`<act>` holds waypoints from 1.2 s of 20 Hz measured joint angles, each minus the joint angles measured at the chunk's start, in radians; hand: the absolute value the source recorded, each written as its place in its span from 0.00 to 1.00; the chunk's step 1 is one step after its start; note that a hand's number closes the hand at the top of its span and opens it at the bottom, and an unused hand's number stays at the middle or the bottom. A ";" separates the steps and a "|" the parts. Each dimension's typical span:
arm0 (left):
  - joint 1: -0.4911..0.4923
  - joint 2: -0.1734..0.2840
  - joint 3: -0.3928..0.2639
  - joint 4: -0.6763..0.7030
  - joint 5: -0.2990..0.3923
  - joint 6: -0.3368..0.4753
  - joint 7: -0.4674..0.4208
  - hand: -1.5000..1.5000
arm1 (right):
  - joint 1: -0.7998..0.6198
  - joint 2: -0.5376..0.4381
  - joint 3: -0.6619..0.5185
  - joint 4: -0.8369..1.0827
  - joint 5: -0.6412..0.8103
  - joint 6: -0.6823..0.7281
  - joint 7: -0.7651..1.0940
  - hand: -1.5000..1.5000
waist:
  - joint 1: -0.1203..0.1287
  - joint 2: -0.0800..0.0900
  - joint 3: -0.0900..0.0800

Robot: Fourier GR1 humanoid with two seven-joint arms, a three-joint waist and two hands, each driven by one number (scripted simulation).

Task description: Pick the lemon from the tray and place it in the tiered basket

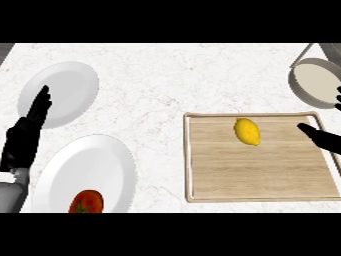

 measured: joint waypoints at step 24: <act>-0.026 -0.041 0.018 -0.018 -0.051 -0.032 0.030 0.50 | -0.504 -0.105 0.316 0.056 0.079 0.508 0.785 0.00 | 0.024 0.005 0.000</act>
